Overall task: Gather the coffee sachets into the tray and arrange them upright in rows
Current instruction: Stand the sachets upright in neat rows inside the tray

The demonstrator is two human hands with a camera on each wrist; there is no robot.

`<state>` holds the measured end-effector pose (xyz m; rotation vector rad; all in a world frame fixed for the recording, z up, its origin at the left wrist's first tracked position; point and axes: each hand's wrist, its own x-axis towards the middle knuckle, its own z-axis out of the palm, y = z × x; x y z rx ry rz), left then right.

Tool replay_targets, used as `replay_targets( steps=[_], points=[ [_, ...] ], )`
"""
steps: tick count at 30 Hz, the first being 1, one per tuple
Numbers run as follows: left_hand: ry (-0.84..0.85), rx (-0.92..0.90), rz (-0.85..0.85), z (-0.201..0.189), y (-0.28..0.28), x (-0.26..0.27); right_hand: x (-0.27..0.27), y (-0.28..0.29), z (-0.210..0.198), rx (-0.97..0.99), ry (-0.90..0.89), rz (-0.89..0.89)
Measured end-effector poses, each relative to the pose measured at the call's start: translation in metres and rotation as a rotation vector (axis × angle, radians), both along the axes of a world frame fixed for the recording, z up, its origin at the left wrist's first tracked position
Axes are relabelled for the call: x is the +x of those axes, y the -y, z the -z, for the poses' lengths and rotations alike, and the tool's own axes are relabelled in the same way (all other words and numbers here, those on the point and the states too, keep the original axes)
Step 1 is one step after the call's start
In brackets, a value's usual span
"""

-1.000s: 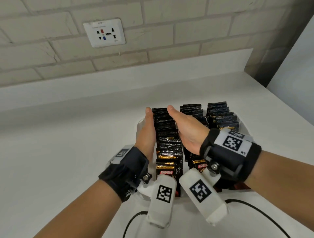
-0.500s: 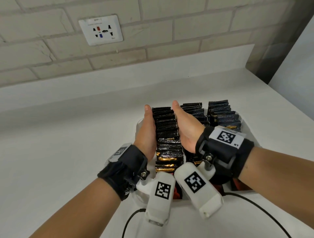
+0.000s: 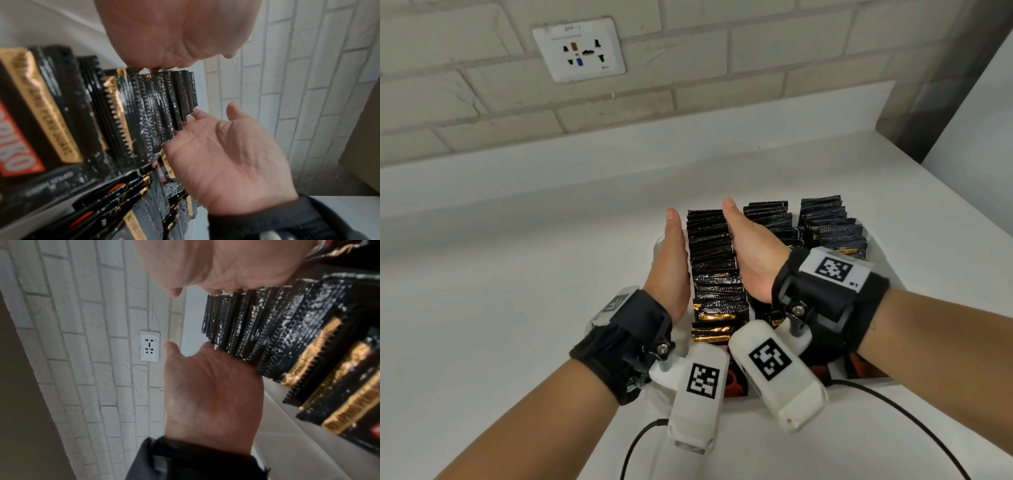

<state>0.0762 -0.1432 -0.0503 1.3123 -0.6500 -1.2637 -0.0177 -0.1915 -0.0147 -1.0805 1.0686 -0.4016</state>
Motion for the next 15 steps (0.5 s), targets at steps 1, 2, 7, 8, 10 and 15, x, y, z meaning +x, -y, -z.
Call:
replay_targets(
  steps=[1, 2, 7, 8, 10, 15],
  points=[
    [-0.018, 0.001, 0.004, -0.002, -0.002, -0.001, 0.0, -0.002, -0.002, -0.005, -0.016, -0.001],
    [-0.033, 0.009, 0.009, -0.006, -0.004, -0.001, 0.0, -0.003, -0.004, -0.013, -0.01, -0.011],
    [0.068, 0.017, 0.044, -0.025, -0.019, -0.007, -0.014, -0.012, -0.022, -0.009, 0.035, -0.039],
    [0.076, 0.04, 0.039, -0.026, -0.026, -0.007, -0.021, -0.013, -0.023, -0.004, 0.048, -0.05],
    [0.053, 0.075, 0.024, -0.022, -0.038, -0.002, -0.04, -0.018, -0.025, -0.011, 0.105, -0.102],
    [0.008, 0.132, 0.047, -0.016, -0.066, -0.017, -0.064, -0.043, -0.024, 0.064, 0.145, -0.146]
  ],
)
